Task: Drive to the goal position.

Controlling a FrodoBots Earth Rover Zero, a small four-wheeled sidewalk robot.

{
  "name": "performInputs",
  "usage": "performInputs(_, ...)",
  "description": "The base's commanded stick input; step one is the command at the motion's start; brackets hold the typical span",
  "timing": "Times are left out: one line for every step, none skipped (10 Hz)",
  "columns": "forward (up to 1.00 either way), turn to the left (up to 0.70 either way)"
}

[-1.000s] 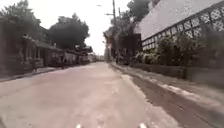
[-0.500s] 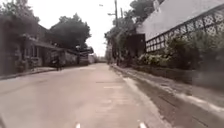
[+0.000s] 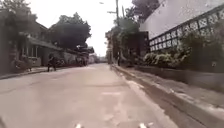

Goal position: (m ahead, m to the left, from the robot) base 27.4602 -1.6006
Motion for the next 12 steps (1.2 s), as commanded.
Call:
performInputs(0.85,0.00)
performInputs(0.85,0.00)
performInputs(0.85,0.00)
performInputs(0.85,0.00)
performInputs(0.85,0.00)
performInputs(0.85,0.00)
performInputs(0.85,0.00)
performInputs(0.85,0.00)
performInputs(0.85,0.00)
performInputs(0.85,0.00)
performInputs(0.85,0.00)
performInputs(0.85,0.00)
